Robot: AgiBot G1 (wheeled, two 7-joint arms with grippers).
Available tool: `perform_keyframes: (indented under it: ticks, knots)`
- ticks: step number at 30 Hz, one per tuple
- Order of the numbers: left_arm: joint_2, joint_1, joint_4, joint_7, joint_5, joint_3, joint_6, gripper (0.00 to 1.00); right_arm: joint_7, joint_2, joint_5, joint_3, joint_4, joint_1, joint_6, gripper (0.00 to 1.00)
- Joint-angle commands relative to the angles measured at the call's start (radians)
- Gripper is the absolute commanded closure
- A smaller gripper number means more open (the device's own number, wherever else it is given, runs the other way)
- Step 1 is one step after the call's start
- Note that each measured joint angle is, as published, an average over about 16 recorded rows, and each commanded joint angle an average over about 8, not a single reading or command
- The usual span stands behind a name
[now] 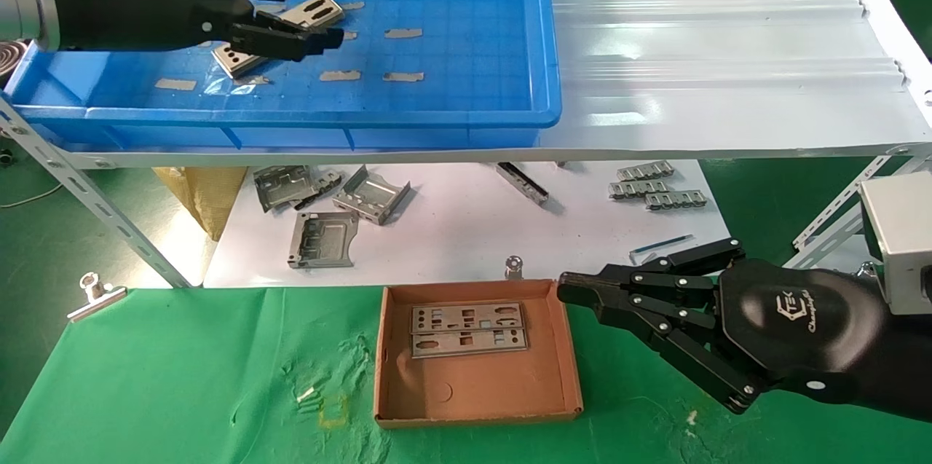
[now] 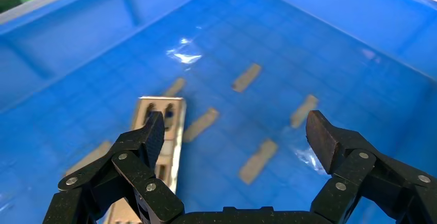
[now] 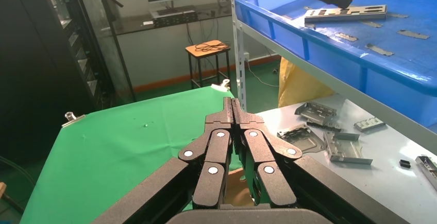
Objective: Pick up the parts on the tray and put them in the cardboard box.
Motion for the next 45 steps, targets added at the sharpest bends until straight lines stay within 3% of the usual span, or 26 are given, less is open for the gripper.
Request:
perform_keyframes:
  ticks: [1,19,21,26,28,30,45]
  knots:
    - [0.013,-0.017,0.045,0.019,0.012,0.004,-0.02,0.0,0.0,0.0,0.0,0.0,0.0,0.0,0.0,0.02]
    - [0.086,-0.078,0.257,0.146,0.047,0.019,-0.109,0.01,0.0,0.0,0.0,0.0,0.0,0.0,0.0,0.0]
    - [0.09,-0.082,0.272,0.151,0.046,0.018,-0.113,0.16,0.0,0.0,0.0,0.0,0.0,0.0,0.0,0.0]
    - [0.098,-0.09,0.305,0.161,0.043,0.016,-0.126,0.77,0.0,0.0,0.0,0.0,0.0,0.0,0.0,0.0]
    - [0.101,-0.091,0.316,0.164,0.042,0.015,-0.133,0.95,0.0,0.0,0.0,0.0,0.0,0.0,0.0,0.0]
    - [0.103,-0.091,0.326,0.167,0.04,0.013,-0.138,1.0,0.0,0.0,0.0,0.0,0.0,0.0,0.0,0.0]
    - [0.106,-0.089,0.363,0.198,0.022,0.0,-0.14,1.0,0.0,0.0,0.0,0.0,0.0,0.0,0.0,0.0]
